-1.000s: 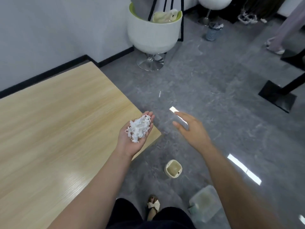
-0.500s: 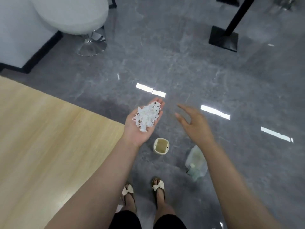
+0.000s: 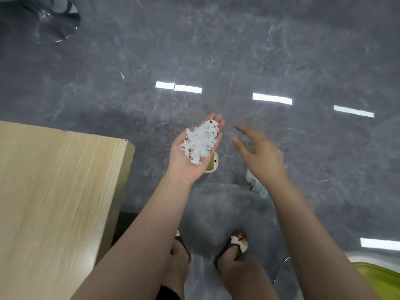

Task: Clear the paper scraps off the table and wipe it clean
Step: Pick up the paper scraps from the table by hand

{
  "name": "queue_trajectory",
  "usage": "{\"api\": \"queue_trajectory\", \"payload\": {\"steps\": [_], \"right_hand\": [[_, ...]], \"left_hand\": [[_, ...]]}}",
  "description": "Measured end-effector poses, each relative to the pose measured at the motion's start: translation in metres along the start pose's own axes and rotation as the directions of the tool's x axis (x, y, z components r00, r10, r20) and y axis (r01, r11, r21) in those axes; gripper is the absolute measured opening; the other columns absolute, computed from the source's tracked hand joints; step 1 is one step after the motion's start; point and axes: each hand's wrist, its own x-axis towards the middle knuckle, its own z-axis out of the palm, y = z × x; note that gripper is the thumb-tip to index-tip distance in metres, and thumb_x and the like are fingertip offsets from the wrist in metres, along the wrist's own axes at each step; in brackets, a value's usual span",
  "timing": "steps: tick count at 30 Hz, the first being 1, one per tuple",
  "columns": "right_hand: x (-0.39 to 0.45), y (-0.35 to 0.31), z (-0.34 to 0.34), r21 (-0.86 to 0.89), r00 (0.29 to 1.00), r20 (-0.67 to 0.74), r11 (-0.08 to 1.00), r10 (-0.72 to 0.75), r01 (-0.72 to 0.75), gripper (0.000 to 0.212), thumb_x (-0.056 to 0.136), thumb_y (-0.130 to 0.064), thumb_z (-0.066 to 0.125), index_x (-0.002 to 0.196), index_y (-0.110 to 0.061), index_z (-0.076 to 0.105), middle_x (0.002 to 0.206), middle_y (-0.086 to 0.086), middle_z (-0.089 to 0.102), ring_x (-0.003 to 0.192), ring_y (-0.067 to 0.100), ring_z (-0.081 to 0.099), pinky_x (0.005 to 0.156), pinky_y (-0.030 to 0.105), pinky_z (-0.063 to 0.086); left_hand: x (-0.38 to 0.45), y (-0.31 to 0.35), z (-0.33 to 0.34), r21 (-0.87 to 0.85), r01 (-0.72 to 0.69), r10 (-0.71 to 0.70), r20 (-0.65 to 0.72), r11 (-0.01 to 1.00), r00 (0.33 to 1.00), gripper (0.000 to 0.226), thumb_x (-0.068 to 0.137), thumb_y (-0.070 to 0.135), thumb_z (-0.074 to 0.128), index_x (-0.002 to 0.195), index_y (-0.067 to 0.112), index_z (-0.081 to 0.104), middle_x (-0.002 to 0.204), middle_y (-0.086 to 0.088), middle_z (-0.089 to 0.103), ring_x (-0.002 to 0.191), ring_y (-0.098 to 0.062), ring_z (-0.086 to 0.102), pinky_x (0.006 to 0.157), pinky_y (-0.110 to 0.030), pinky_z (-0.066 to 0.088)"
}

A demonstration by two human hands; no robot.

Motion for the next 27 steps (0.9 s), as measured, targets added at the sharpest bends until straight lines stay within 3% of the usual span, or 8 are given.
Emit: {"api": "queue_trajectory", "payload": {"steps": [4, 7, 12, 17, 21, 27], "right_hand": [[0.019, 0.062, 0.044, 0.036, 1.000, -0.010, 0.999, 0.028, -0.027, 0.037, 0.094, -0.033, 0.053, 0.129, -0.021, 0.055, 0.133, -0.001, 0.055, 0.123, 0.015, 0.048, 0.096, 0.015, 0.028], [0.040, 0.109, 0.082, 0.058, 0.999, -0.024, 0.998, 0.030, -0.029, 0.036, 0.093, -0.031, 0.055, 0.128, -0.020, 0.056, 0.131, 0.000, 0.057, 0.121, 0.014, 0.050, 0.094, 0.014, 0.030], [0.080, 0.193, 0.164, 0.107, 0.998, -0.059, 0.994, 0.029, -0.022, 0.034, 0.092, -0.027, 0.057, 0.125, -0.018, 0.059, 0.128, 0.001, 0.060, 0.119, 0.016, 0.053, 0.096, 0.017, 0.032], [0.119, 0.267, 0.240, 0.007, 0.998, 0.029, 0.998, -0.064, 0.064, 0.033, 0.093, -0.028, 0.055, 0.126, -0.021, 0.058, 0.120, -0.003, 0.060, 0.091, 0.002, 0.051, 0.087, 0.020, 0.042], [0.149, 0.312, 0.279, -0.086, 0.980, 0.146, 0.985, -0.134, 0.148, 0.034, 0.093, -0.031, 0.054, 0.126, -0.023, 0.058, 0.118, -0.006, 0.062, 0.090, 0.002, 0.053, 0.083, 0.021, 0.043], [0.174, 0.350, 0.311, -0.115, 0.975, 0.085, 0.970, -0.204, 0.213, 0.027, 0.092, -0.025, 0.058, 0.117, -0.020, 0.065, 0.107, -0.003, 0.066, 0.083, 0.004, 0.054, 0.080, 0.026, 0.049]], "left_hand": [[0.053, -0.021, -0.056, -0.021, 0.000, 0.000, -0.016, 1.000, 1.000, 0.046, 0.083, 0.015, 0.037, 0.117, -0.004, 0.061, 0.125, -0.017, 0.060, 0.124, -0.029, 0.051, 0.109, -0.035, 0.035], [0.100, -0.034, -0.103, 0.011, -0.013, 0.013, -0.027, 1.000, 1.000, 0.046, 0.089, 0.017, 0.032, 0.123, -0.002, 0.055, 0.124, -0.016, 0.061, 0.119, -0.027, 0.056, 0.103, -0.035, 0.041], [0.185, -0.052, -0.192, 0.007, -0.032, 0.032, -0.029, 0.999, 0.999, 0.048, 0.090, 0.020, 0.030, 0.109, -0.004, 0.067, 0.121, -0.016, 0.063, 0.110, -0.027, 0.062, 0.102, -0.036, 0.042], [0.264, -0.069, -0.283, -0.038, -0.029, 0.028, -0.022, 0.999, 0.999, 0.047, 0.087, 0.018, 0.032, 0.104, -0.007, 0.067, 0.116, -0.019, 0.065, 0.102, -0.031, 0.065, 0.094, -0.039, 0.046], [0.313, -0.077, -0.335, -0.001, -0.053, 0.053, -0.048, 0.999, 0.997, 0.045, 0.083, 0.017, 0.034, 0.096, -0.008, 0.070, 0.111, -0.021, 0.067, 0.096, -0.032, 0.068, 0.091, -0.040, 0.048], [0.351, -0.078, -0.381, 0.008, -0.084, 0.085, -0.100, 0.996, 0.991, 0.046, 0.095, 0.020, 0.027, 0.104, -0.005, 0.064, 0.104, -0.019, 0.068, 0.101, -0.030, 0.063, 0.097, -0.036, 0.044]]}}
